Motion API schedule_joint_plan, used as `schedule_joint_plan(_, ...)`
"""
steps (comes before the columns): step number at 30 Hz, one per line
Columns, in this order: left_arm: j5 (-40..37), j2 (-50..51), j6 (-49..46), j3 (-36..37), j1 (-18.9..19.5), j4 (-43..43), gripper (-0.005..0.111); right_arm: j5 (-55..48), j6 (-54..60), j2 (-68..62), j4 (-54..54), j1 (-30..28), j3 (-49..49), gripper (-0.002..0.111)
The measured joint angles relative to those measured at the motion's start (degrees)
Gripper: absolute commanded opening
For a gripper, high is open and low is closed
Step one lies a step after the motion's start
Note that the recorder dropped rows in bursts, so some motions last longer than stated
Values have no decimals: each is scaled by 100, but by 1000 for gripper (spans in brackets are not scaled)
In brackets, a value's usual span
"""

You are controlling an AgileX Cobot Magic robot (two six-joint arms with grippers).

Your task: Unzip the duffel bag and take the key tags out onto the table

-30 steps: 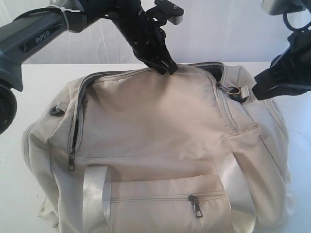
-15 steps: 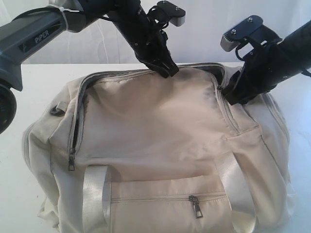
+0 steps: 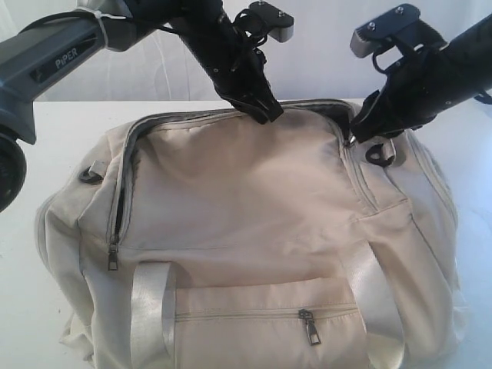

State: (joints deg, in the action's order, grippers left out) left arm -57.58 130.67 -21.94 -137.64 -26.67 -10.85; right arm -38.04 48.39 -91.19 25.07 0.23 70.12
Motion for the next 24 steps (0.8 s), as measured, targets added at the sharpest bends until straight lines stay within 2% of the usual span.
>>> schedule_joint_plan(18,0,0,0,0,0,-21,0,-1976,-1122,573,13,0,24,0)
schedule_joint_plan(24,23,0,21,0,0,-21,0,-2347,-1367,865,17,0,-34,0)
